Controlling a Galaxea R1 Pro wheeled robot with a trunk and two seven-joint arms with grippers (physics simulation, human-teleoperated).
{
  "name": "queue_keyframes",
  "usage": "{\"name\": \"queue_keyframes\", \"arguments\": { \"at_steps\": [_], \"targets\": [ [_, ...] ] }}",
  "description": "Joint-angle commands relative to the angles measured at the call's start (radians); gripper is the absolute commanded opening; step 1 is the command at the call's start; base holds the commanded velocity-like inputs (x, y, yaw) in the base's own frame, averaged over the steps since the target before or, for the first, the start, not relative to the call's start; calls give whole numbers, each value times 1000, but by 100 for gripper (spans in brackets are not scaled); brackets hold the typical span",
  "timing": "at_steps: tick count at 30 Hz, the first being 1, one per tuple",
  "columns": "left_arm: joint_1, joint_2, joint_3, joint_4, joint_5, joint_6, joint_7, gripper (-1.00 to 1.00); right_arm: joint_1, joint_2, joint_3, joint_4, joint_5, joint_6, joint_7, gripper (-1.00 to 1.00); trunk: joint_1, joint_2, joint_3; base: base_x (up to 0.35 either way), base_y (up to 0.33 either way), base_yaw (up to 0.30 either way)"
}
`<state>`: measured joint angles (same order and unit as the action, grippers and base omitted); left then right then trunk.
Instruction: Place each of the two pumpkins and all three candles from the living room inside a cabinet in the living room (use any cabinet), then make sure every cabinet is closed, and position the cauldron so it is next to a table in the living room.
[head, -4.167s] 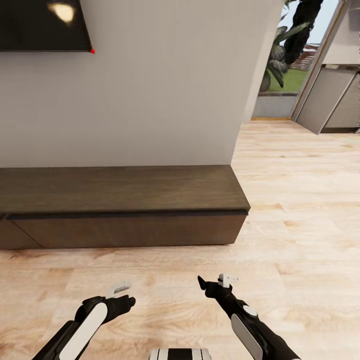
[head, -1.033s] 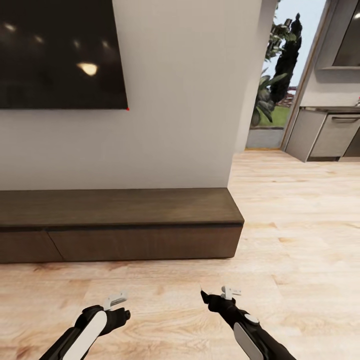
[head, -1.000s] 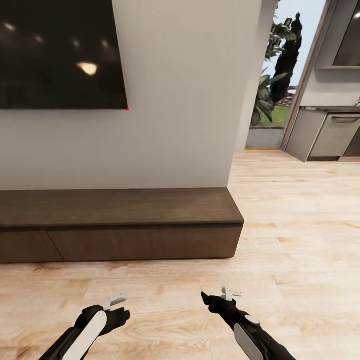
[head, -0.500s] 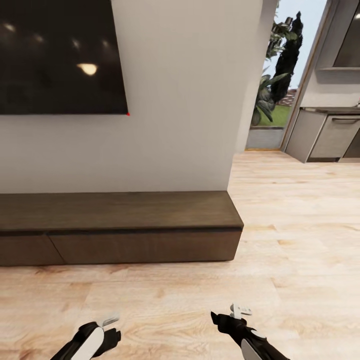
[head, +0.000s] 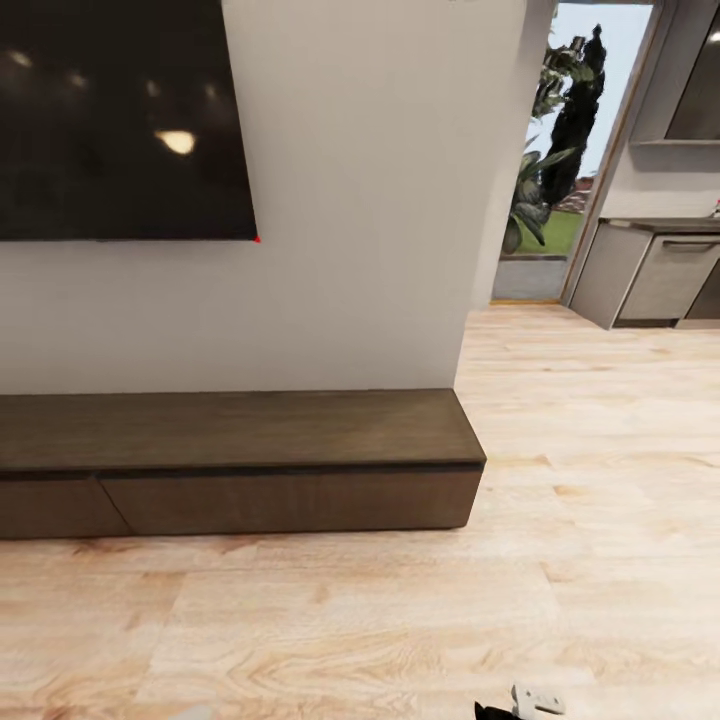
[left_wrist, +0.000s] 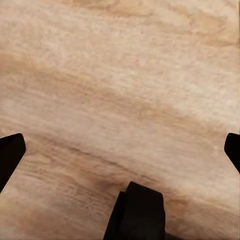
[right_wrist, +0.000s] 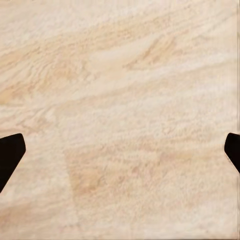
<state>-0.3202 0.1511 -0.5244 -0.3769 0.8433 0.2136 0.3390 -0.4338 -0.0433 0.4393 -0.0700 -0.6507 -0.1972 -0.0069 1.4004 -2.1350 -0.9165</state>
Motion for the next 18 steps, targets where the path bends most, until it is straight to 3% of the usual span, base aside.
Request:
{"name": "queue_keyframes", "arguments": {
  "at_steps": [1, 4, 6, 10, 18],
  "targets": [
    [0, -11, -14, 26, 4, -31, 1, 100, 0, -2, 9, 4, -8, -6, -1, 100, -4, 7, 2, 0, 0, 0],
    [0, -49, -38, 112, -3, -110, -9, 100, 0, -4, 9, 36, -5, -11, 0, 100, -16, 28, 12, 0, 0, 0],
    [0, -60, -66, 149, -4, -141, -12, 100, 0, -4, 9, 65, -5, -16, -1, 100, -23, 42, 18, 0, 0, 0],
    [1, -66, -92, 174, -1, -170, -13, 100, 0, -4, 9, 84, -2, -22, 0, 100, -39, 70, 31, 0, 0, 0],
    [3, -68, -98, 228, 0, -212, -14, 100, 0, -1, 10, 92, -1, -23, 1, 100, -69, 126, 56, 0, 0, 0]
  ]
}}
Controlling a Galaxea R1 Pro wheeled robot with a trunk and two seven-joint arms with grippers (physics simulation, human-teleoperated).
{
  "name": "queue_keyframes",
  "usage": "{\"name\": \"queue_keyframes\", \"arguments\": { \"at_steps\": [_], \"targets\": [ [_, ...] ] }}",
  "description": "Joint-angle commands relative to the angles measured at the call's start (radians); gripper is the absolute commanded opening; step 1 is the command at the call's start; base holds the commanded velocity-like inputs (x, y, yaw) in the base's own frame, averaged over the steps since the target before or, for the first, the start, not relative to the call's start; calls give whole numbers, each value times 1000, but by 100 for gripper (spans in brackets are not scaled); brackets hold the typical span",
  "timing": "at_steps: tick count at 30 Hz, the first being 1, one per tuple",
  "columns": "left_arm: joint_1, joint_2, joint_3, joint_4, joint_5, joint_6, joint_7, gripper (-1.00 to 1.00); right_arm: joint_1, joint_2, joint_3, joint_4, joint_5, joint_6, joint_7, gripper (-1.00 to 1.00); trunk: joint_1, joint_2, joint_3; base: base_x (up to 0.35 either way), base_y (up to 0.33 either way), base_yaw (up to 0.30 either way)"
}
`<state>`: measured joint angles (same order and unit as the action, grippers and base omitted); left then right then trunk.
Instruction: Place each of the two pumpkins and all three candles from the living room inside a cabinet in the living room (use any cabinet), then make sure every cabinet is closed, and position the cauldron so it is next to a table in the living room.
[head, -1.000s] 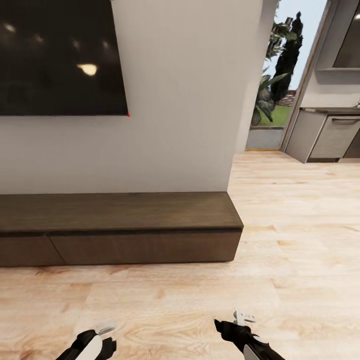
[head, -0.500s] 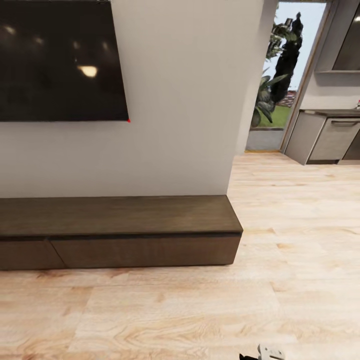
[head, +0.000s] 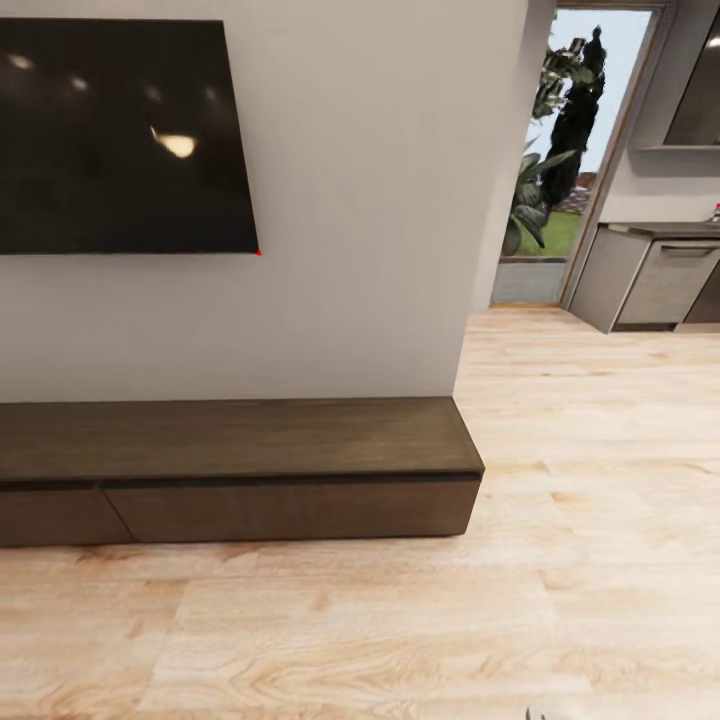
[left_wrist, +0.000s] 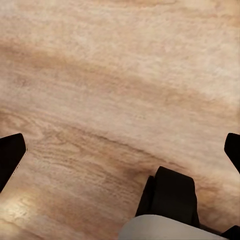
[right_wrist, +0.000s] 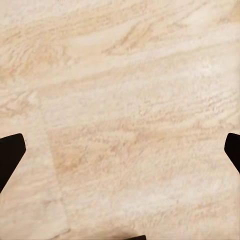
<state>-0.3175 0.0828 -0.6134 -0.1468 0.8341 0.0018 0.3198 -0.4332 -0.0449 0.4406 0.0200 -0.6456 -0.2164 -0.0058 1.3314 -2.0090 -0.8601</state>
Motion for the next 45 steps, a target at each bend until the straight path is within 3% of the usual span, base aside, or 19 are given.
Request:
{"name": "queue_keyframes", "arguments": {
  "at_steps": [1, 18, 25, 45],
  "targets": [
    [0, 1, -8, 0, 9, -3, 5, 100, -1, 1, 8, 2, -6, -3, -1, 100, -4, 7, 2, 0, 0, 0],
    [2, 1, -11, 23, 10, -8, 5, 100, -1, 1, 9, 3, -6, -1, 0, 100, -69, 126, 56, 0, 0, 0],
    [10, -16, -14, 83, 10, -9, 5, 100, -1, 1, 9, 3, -6, -1, 0, 100, -96, 175, 78, 0, 0, 0],
    [43, -24, -14, 90, 8, -10, 5, 100, -1, 2, 9, 3, -6, -1, 0, 100, -173, 315, 140, 0, 0, 0]
  ]
}}
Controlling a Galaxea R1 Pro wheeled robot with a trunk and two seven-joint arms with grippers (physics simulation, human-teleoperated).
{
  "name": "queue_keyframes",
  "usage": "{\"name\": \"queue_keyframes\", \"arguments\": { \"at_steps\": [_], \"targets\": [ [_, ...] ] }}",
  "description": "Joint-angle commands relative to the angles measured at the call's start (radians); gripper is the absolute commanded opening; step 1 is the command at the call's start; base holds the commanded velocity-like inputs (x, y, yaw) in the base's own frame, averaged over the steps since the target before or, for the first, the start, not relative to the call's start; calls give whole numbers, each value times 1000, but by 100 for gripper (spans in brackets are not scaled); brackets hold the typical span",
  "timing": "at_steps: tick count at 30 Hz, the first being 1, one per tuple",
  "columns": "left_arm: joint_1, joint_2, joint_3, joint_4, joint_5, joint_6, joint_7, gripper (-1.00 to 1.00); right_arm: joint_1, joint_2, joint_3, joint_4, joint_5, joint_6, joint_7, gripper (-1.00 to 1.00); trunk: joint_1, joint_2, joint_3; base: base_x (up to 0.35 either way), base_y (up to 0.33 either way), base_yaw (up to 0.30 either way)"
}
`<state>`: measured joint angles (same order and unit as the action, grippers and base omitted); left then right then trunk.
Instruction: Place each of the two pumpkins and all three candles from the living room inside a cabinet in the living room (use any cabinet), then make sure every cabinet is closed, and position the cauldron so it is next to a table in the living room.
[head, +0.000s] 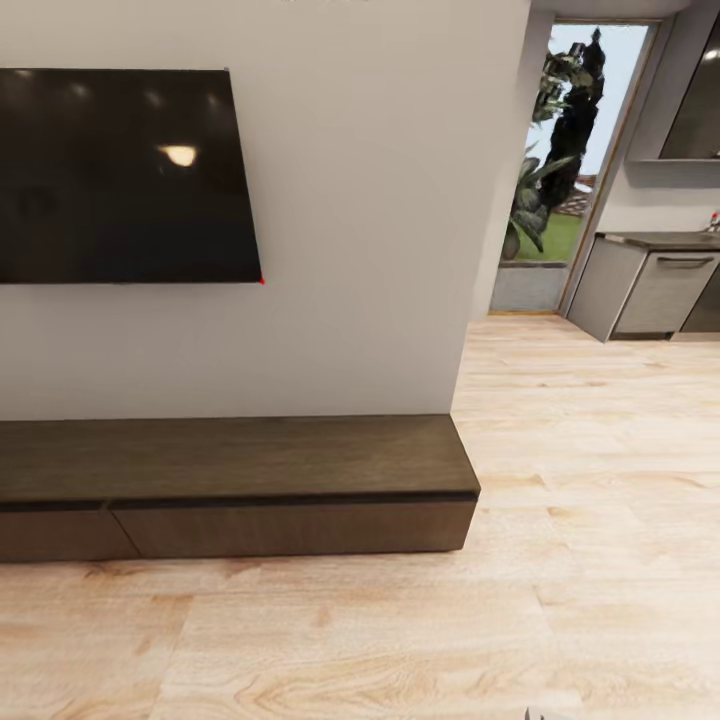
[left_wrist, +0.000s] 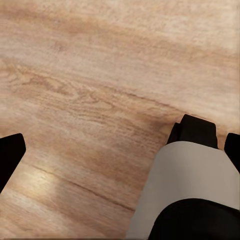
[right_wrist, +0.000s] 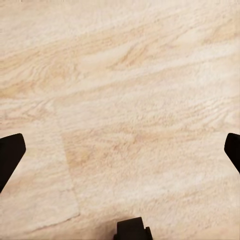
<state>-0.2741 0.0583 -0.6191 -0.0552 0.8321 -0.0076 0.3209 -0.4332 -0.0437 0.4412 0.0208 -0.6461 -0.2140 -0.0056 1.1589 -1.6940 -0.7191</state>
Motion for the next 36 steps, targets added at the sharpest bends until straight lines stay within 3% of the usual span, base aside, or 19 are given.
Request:
{"name": "queue_keyframes", "arguments": {
  "at_steps": [1, 17, 36],
  "targets": [
    [0, 0, -9, -2, 10, -1, 4, 100, -1, 0, 8, 2, -6, -4, -1, 100, -4, 7, 2, 0, 0, 0],
    [32, 14, -8, -2, 18, 1, 5, 100, -1, 0, 8, 2, -6, -4, -1, 100, -4, 7, 2, 0, 0, 0],
    [35, 4, -7, -3, 22, 0, 5, 100, -1, 0, 8, 2, -6, -4, -1, 100, -4, 7, 2, 0, 0, 0]
  ]
}}
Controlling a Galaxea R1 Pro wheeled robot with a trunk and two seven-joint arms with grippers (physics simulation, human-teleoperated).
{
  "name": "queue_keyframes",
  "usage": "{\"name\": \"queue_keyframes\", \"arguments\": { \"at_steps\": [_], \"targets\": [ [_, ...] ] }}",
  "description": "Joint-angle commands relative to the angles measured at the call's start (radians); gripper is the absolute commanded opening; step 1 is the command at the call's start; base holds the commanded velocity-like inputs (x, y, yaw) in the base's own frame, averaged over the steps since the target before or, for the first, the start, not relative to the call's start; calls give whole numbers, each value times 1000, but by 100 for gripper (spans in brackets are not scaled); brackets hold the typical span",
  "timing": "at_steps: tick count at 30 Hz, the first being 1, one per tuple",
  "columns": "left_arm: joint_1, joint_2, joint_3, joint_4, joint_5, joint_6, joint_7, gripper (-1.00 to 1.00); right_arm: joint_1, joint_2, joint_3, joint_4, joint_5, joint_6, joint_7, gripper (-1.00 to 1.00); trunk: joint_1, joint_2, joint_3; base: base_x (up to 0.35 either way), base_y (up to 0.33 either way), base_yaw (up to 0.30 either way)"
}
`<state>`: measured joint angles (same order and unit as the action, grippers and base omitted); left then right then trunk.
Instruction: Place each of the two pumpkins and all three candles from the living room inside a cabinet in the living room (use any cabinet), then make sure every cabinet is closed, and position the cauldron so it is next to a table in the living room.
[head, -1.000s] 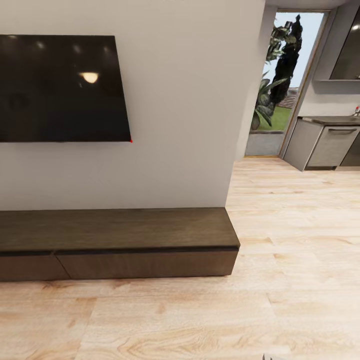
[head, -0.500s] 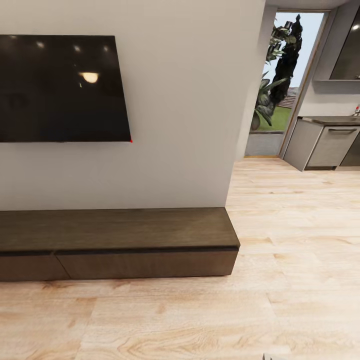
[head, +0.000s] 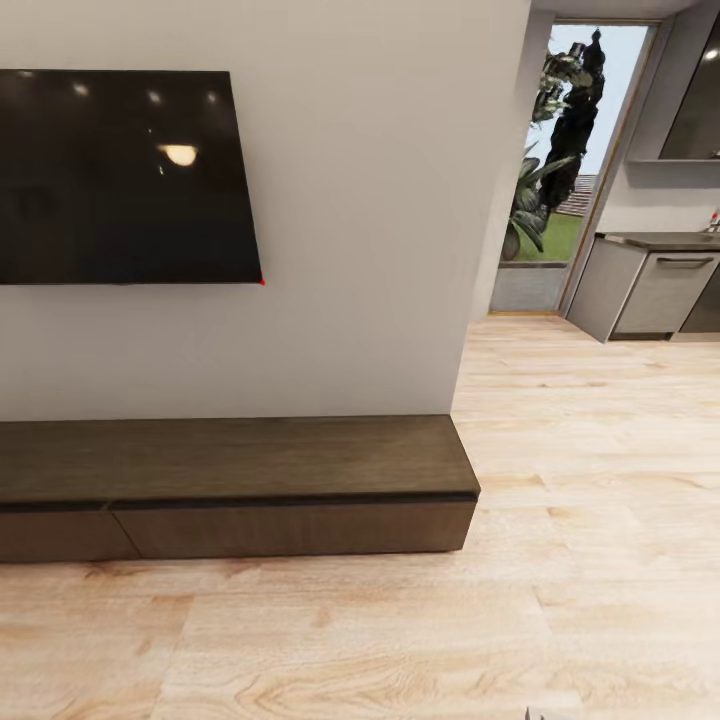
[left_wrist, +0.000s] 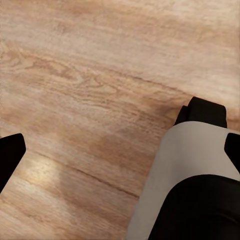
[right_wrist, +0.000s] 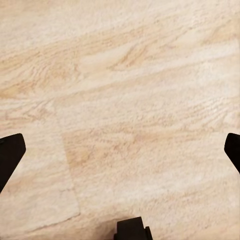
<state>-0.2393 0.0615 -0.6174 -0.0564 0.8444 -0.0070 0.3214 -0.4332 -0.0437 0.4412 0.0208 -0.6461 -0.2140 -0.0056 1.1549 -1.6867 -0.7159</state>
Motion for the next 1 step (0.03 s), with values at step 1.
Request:
{"name": "queue_keyframes", "arguments": {
  "at_steps": [1],
  "targets": [
    [0, 0, -8, -2, 10, -1, 4, 100, -1, 1, 8, 2, -6, -4, -1, 100, 0, 0, -1, 0, 0, 0]
  ]
}}
